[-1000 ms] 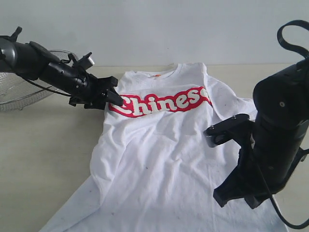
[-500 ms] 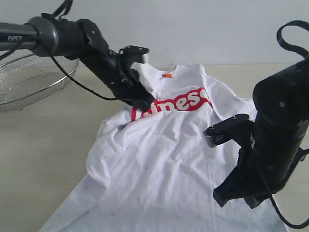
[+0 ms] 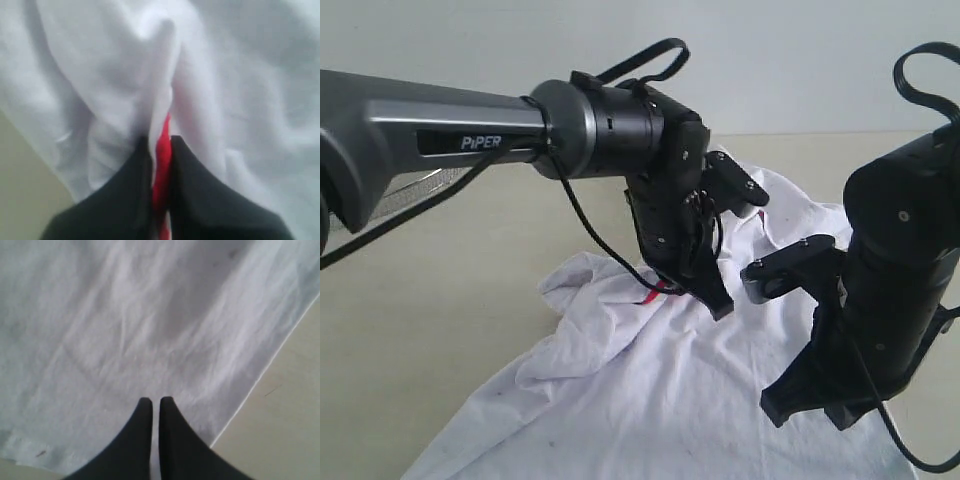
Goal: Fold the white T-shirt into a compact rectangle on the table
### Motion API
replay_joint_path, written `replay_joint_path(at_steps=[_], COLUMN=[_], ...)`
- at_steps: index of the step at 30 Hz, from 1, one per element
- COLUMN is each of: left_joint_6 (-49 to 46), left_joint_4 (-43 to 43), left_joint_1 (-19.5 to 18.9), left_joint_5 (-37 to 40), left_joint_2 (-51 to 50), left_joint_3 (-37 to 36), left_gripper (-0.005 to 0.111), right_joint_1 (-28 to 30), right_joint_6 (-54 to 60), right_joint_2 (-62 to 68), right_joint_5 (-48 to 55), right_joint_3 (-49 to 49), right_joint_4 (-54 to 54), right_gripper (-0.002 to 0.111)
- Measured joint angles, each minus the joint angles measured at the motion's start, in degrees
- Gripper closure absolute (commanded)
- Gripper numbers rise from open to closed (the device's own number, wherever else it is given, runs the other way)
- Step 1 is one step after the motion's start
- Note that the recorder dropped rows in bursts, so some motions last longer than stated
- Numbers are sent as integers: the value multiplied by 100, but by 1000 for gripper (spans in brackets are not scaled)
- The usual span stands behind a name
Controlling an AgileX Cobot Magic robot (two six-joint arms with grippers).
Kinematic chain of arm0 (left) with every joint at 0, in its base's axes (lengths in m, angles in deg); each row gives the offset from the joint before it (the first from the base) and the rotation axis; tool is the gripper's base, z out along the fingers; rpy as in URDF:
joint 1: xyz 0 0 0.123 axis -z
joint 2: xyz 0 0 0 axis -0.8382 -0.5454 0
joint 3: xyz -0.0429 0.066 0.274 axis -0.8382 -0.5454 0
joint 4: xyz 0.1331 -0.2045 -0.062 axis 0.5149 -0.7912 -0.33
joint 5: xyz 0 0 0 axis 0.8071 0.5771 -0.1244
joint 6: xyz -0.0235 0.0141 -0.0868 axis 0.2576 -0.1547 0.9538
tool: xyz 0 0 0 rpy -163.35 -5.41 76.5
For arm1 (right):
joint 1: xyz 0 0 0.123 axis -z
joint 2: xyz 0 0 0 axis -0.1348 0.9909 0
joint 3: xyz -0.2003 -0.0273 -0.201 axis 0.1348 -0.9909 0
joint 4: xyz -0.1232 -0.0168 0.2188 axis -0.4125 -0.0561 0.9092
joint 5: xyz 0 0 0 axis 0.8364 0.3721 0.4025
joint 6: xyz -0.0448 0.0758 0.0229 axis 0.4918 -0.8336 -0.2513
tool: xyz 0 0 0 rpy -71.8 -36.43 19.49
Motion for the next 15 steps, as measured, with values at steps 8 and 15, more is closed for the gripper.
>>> replay_joint_path(at_steps=[8,15], left_joint_6=[508,916], left_joint_4=[150,274], left_joint_1=[638,957], left_joint_5=[39,15], left_joint_2=[2,27], left_joint_3=[0,0], left_gripper=[102,102], right_joint_1=[0,-9], right_joint_6=[0,-420], right_joint_2=[0,-63], right_joint_5=[121,934], right_joint_3=[0,0], right_joint_4=[-76,-572], right_gripper=[109,109])
